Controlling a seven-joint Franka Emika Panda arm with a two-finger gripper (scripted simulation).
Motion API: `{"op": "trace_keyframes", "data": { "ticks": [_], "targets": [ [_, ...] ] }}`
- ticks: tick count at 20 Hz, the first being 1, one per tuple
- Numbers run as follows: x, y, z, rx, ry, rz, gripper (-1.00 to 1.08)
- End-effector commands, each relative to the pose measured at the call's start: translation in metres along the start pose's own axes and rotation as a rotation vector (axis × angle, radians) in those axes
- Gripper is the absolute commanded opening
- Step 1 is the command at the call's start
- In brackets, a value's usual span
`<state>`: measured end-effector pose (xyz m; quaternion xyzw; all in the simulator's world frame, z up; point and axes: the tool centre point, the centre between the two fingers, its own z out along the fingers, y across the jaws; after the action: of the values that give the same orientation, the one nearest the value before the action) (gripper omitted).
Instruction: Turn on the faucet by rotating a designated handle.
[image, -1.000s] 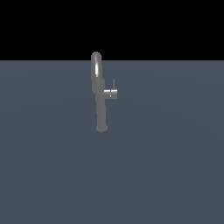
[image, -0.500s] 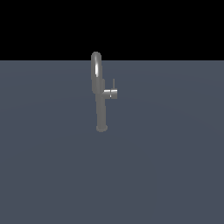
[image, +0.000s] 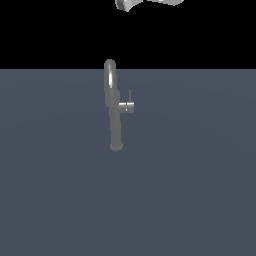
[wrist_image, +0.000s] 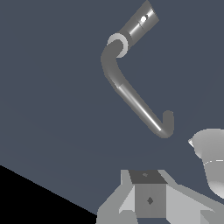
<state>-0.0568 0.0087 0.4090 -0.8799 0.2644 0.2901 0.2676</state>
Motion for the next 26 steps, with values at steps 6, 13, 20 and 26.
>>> {"op": "trace_keyframes", "data": {
  "ticks": [6,13,20,26],
  "targets": [
    [0.053,-0.007,0.006,0.139,-0.147,0.136,-1.00],
    [0.107,-0.008,0.021,0.285,-0.299,0.279,-1.00],
    [0.159,-0.004,0.044,0.433,-0.455,0.425,-1.00],
    [0.189,-0.001,0.065,0.531,-0.556,0.523,-1.00]
  ]
}}
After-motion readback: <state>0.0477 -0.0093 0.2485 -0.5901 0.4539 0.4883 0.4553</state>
